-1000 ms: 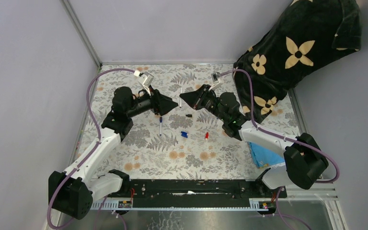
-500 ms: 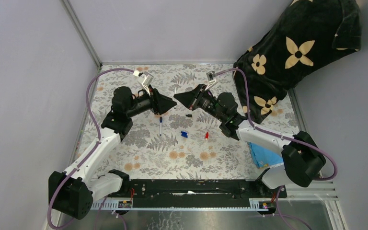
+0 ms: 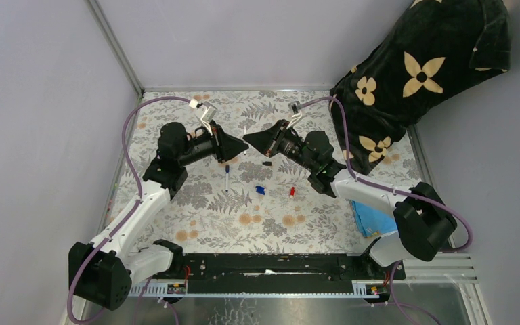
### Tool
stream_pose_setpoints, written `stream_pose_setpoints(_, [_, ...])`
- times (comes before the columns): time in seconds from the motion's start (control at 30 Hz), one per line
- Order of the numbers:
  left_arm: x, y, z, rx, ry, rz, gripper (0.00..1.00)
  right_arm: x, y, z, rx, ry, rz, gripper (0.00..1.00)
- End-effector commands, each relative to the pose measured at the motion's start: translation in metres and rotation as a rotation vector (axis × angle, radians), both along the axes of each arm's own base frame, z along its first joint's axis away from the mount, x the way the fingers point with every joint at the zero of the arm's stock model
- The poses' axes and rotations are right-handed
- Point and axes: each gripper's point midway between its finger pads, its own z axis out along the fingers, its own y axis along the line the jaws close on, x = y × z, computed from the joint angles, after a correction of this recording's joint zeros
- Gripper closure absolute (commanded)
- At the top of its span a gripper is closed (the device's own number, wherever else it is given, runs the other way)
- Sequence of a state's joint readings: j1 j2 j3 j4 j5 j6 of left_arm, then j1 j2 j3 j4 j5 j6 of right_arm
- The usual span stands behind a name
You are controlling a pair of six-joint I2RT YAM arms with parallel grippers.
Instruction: Insert the pens into the pen caps
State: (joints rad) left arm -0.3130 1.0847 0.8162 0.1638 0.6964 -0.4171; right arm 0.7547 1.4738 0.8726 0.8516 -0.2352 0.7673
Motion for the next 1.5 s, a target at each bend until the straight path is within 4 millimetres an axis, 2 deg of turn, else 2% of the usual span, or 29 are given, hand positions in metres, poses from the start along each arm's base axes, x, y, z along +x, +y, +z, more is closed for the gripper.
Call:
stream_pose_setpoints(0.0, [0.008, 0.003, 0.007, -0.009, -0.040, 0.018, 0.72, -0.023, 0.014, 0.054, 0.111, -0.121, 0.102, 1.00])
stream_pose_setpoints(0.23, [0.008, 0.004, 0.007, -0.010, -0.041, 0.020, 0.74, -0.026, 0.021, 0.054, 0.122, -0.123, 0.132, 1.00])
stream_pose_setpoints(0.5, [0.009, 0.005, 0.008, -0.011, -0.040, 0.025, 0.93, -0.028, 0.021, 0.053, 0.109, -0.133, 0.133, 0.98])
stream_pose_setpoints(0.7, [0.021, 0.015, 0.003, 0.019, -0.019, 0.117, 1.00, -0.028, 0.015, 0.039, -0.032, -0.174, 0.104, 0.68])
stream_pose_setpoints(0.8, [0.034, 0.030, -0.002, 0.063, -0.002, 0.215, 1.00, -0.024, 0.002, 0.029, -0.141, -0.196, 0.047, 0.61])
stream_pose_setpoints(0.93, [0.044, 0.049, -0.004, 0.088, 0.007, 0.316, 1.00, -0.009, -0.024, -0.005, -0.391, -0.164, -0.072, 0.58])
stream_pose_setpoints(1.1, [0.048, 0.054, -0.007, 0.098, 0.020, 0.349, 1.00, 0.018, -0.067, -0.046, -0.643, -0.024, -0.278, 0.58])
stream_pose_setpoints(1.2, [0.048, 0.055, -0.008, 0.096, 0.024, 0.352, 1.00, 0.021, -0.068, -0.070, -0.678, 0.106, -0.307, 0.56])
stream_pose_setpoints(1.47, [0.048, 0.056, -0.008, 0.095, 0.024, 0.361, 1.00, 0.031, -0.042, -0.137, -0.595, 0.484, -0.373, 0.46])
